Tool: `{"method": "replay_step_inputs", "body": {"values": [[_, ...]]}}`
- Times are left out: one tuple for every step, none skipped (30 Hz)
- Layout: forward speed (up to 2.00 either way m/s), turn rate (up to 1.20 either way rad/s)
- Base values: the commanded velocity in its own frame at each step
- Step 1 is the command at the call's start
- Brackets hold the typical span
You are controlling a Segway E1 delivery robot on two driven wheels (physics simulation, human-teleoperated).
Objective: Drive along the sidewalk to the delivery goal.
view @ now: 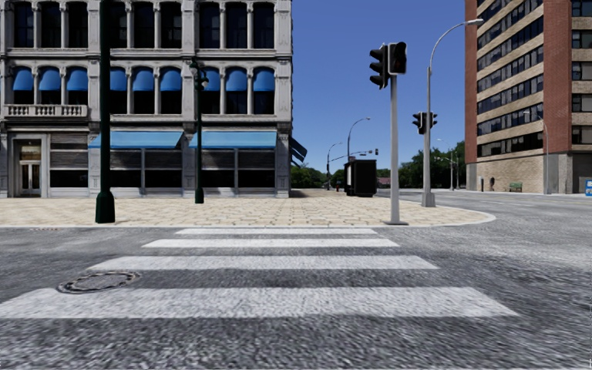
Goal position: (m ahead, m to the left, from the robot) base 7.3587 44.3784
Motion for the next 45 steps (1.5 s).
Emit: {"method": "replay_step_inputs", "body": {"values": [[2.00, 0.00], [2.00, 0.00], [2.00, 0.00], [2.00, 0.00], [2.00, 0.00], [2.00, 0.00], [2.00, 0.00], [2.00, 0.00], [2.00, 0.00], [2.00, 0.00], [2.00, 0.00], [2.00, 0.00], [2.00, 0.00], [2.00, 0.00], [2.00, 0.00], [2.00, 0.00], [2.00, 0.00], [2.00, 0.00], [2.00, 0.00], [2.00, 0.00], [2.00, 0.00], [2.00, 0.00], [2.00, 0.00], [2.00, 0.00], [2.00, 0.00], [2.00, 0.00], [2.00, 0.00], [2.00, 0.00], [2.00, 0.00], [2.00, 0.00], [2.00, 0.00], [2.00, 0.00], [2.00, 0.00], [2.00, 0.00], [2.00, 0.00], [2.00, 0.00], [2.00, 0.00], [2.00, 0.00], [2.00, 0.00], [2.00, 0.00], [2.00, 0.00], [2.00, 0.00], [2.00, 0.00], [2.00, 0.00], [2.00, 0.00]]}}
